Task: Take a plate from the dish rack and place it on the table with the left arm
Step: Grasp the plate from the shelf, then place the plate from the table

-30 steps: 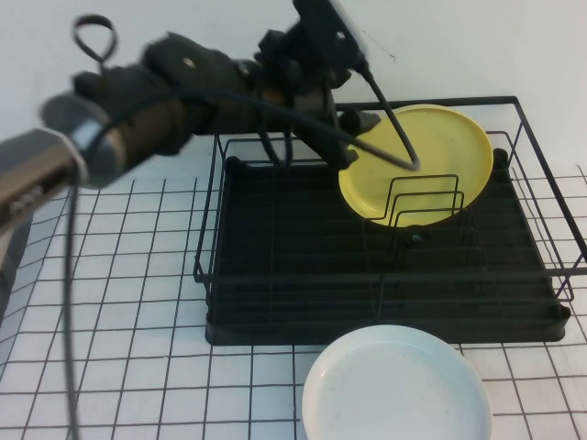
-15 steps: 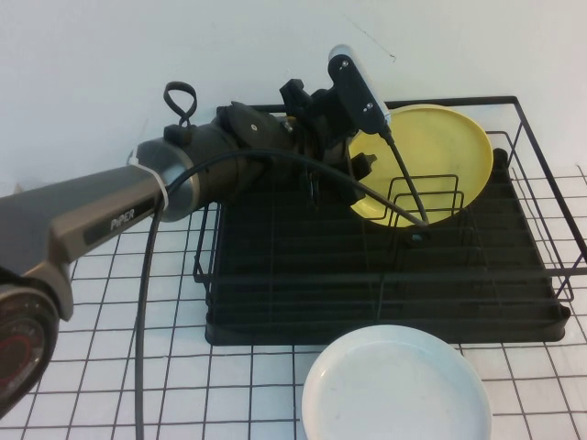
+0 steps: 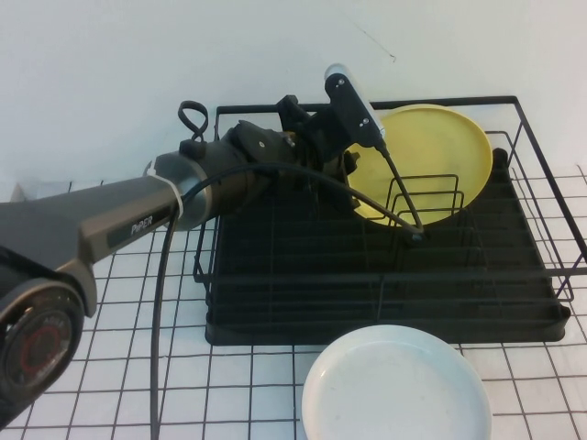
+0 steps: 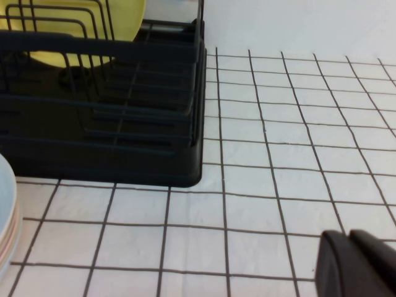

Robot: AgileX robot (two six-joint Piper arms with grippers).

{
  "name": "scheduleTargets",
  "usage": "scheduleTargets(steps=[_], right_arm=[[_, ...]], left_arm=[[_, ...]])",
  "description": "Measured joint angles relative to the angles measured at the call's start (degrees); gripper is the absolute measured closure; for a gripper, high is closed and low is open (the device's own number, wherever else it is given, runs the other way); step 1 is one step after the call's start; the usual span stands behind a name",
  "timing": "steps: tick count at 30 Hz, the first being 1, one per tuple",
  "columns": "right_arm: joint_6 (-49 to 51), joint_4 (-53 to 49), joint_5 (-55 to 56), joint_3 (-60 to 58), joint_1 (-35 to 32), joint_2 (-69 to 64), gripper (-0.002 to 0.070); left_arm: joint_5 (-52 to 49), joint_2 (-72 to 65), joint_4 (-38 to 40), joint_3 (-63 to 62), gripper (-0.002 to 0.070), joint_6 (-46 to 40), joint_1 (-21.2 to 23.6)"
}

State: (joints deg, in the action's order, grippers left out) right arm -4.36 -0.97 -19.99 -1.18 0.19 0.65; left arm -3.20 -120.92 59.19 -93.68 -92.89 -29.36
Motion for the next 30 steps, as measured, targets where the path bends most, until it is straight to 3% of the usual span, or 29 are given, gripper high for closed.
scheduleTargets(steps=[2, 5, 15, 30], right_arm=[[0.0, 0.0, 0.0, 0.0, 0.0, 0.0, 0.0678], [0.0, 0.0, 0.0, 0.0, 0.0, 0.0, 0.0678], [0.0, 0.0, 0.0, 0.0, 0.0, 0.0, 0.0678], [0.0, 0.0, 0.0, 0.0, 0.0, 0.0, 0.0678]], left_arm=[[0.8, 0.0, 0.3, 0.0, 0.057, 0.0, -0.1], [1.4, 0.0, 2.1, -0.5, 0.0624, 0.7, -0.1], [1.7, 3.0, 8.9, -0.5, 0.0656, 1.7, -0.2], [4.7, 17.5, 10.4, -0.5, 0.0671, -0.4, -0.2]])
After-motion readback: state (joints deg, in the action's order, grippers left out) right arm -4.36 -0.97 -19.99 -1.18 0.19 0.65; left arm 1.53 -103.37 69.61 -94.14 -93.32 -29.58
